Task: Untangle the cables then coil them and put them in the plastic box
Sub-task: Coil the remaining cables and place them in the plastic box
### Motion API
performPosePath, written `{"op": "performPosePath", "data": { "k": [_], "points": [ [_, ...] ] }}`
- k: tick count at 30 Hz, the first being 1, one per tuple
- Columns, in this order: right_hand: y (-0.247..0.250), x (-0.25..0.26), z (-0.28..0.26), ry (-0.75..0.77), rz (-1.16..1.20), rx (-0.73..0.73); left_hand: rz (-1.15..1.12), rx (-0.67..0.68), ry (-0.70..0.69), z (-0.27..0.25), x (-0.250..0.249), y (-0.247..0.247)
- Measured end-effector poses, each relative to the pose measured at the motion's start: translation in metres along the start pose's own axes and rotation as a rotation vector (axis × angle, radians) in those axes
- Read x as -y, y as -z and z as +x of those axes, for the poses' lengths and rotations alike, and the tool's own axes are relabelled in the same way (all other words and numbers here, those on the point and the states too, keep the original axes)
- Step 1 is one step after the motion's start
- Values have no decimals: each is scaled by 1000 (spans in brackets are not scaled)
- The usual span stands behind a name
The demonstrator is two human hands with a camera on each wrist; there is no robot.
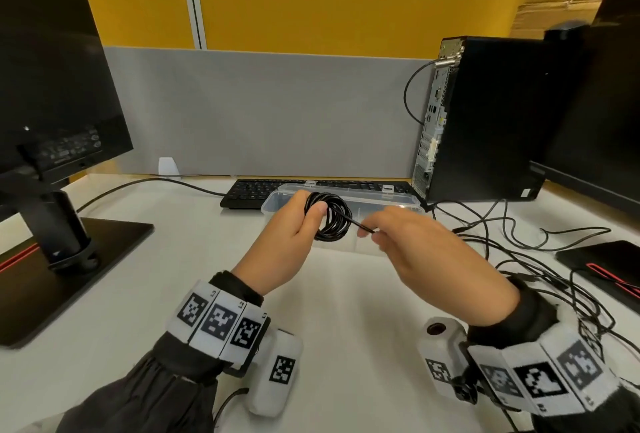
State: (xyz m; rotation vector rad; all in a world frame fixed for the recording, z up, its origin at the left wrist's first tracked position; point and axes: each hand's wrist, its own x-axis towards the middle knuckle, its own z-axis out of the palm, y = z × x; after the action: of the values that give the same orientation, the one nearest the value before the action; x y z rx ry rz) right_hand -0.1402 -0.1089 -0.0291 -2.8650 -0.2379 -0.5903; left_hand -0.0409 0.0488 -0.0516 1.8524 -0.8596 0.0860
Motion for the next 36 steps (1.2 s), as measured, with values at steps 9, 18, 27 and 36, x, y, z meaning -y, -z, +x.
{"op": "performPosePath", "data": {
  "k": [9,18,27,36],
  "points": [
    [0,20,9,-28,249,-35,27,-4,-58,0,4,4],
    [12,-17,14,50,-162,-386,-83,30,-93,-3,-9,7],
    [-7,1,44,-141,891,-240,-352,-109,-124,-4,-11,1],
    [-21,1,47,-252,1393,-172,-299,-94,-69,-3,-6,-2]
  ]
}}
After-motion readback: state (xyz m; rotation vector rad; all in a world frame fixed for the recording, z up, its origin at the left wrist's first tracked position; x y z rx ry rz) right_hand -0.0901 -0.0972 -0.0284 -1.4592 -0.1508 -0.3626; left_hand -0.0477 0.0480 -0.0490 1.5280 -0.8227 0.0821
